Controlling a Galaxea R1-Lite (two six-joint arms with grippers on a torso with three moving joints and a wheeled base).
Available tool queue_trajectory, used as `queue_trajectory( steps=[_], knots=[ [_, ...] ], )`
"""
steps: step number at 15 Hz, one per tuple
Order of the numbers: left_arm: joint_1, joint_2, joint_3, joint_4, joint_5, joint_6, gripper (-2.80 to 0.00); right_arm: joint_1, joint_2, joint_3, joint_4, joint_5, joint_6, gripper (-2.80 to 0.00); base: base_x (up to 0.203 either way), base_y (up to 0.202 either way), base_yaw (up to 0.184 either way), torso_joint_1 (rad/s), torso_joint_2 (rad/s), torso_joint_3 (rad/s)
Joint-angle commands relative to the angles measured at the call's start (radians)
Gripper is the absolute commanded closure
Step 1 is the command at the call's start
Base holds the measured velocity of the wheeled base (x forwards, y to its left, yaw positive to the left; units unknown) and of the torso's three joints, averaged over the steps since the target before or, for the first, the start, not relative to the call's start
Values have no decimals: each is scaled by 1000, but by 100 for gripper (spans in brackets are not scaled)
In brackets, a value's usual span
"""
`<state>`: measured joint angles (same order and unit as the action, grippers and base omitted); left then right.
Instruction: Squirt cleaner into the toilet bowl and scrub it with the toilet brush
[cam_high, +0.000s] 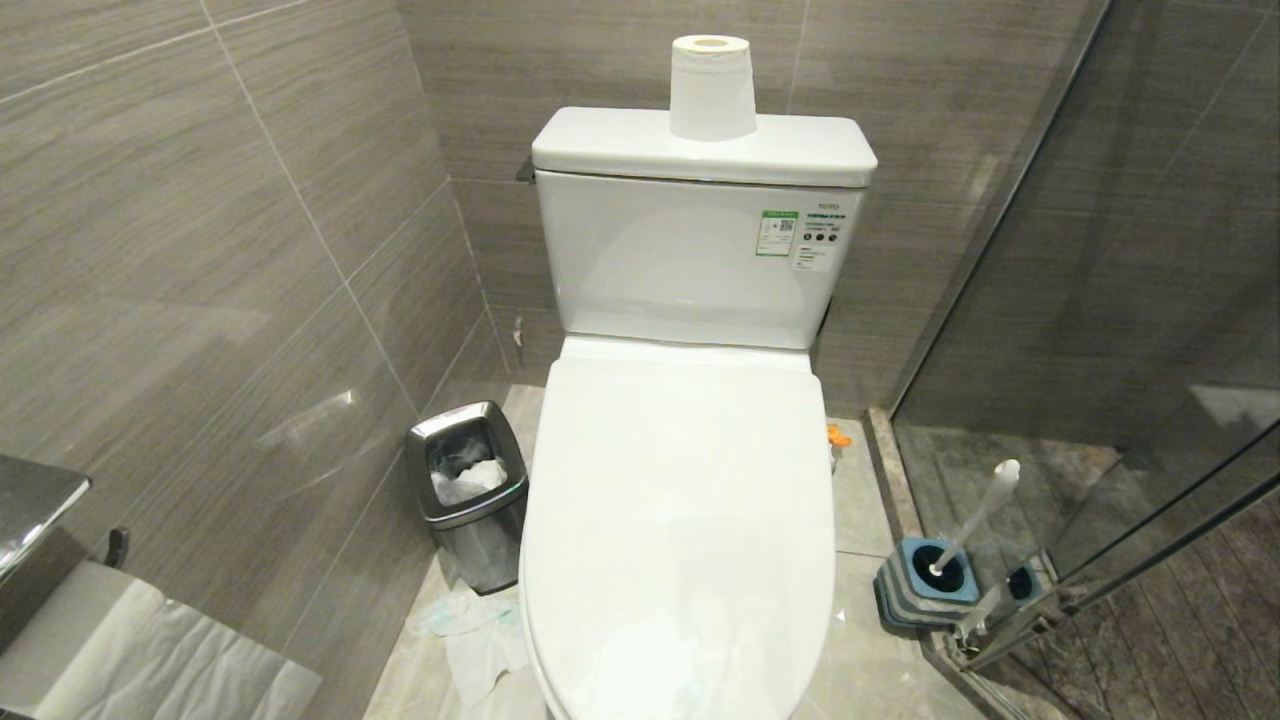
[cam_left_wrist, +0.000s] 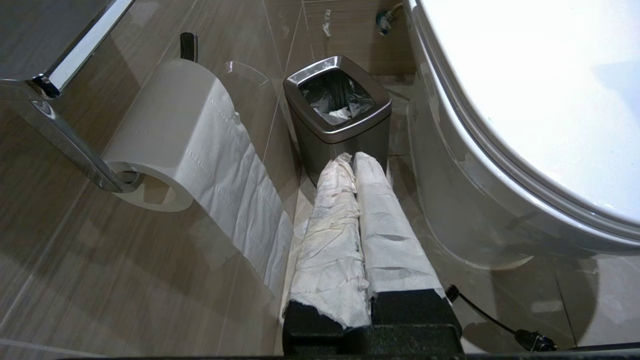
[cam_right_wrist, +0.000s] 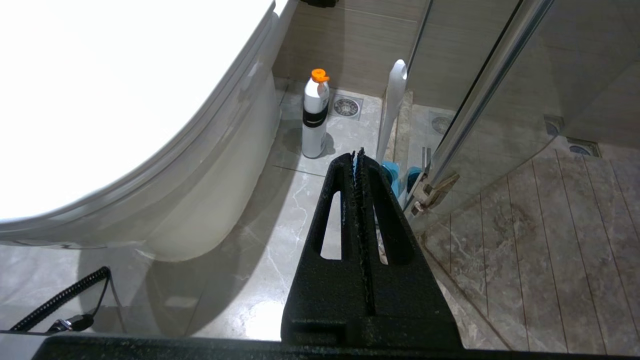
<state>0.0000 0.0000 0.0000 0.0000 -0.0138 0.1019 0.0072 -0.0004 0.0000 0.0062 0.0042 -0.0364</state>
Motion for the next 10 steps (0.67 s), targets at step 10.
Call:
queue_trajectory(
  steps=[10],
  knots=[
    [0,2,0,0,0,1,0,0,0,0,0,0,0,0,0,0,0,0,0,0]
  ],
)
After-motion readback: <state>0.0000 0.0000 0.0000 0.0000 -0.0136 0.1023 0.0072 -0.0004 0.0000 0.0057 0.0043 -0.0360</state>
